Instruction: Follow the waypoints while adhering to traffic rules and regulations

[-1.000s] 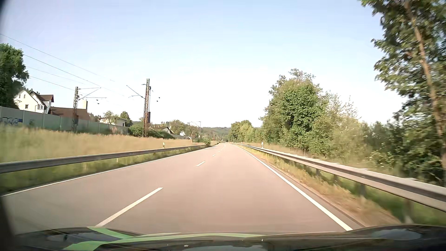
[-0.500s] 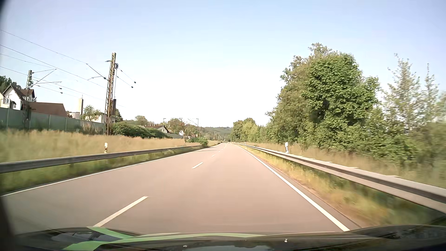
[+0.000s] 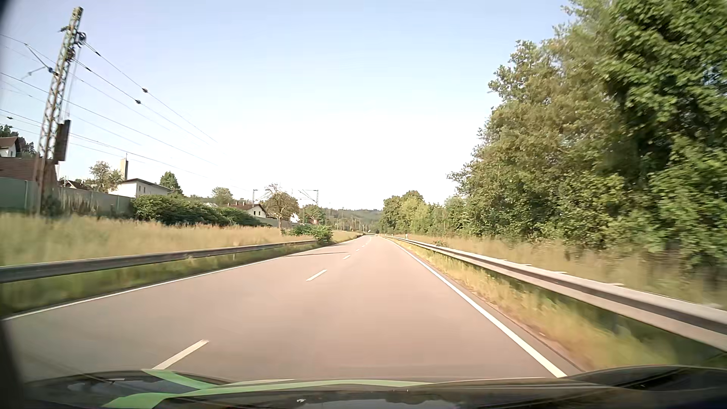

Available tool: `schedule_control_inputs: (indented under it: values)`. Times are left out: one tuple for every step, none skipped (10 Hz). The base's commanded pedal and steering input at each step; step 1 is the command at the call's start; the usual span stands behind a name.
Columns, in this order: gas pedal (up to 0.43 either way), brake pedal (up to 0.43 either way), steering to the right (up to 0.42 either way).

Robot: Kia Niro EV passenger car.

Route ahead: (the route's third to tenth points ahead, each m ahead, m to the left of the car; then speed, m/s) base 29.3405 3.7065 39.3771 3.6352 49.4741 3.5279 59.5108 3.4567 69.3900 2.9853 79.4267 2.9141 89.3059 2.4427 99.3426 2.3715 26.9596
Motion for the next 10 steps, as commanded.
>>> schedule_control_inputs:
  values:
    - [0.228,0.0,-0.005]
    - [0.228,0.0,-0.005]
    - [0.22,0.0,-0.005]
    - [0.189,0.0,-0.005]
    - [0.13,0.0,-0.005]
    - [0.13,0.0,-0.005]
    - [0.13,0.0,-0.005]
    - [0.13,0.0,-0.005]
    - [0.13,0.0,-0.005]
    - [0.13,0.0,-0.005]
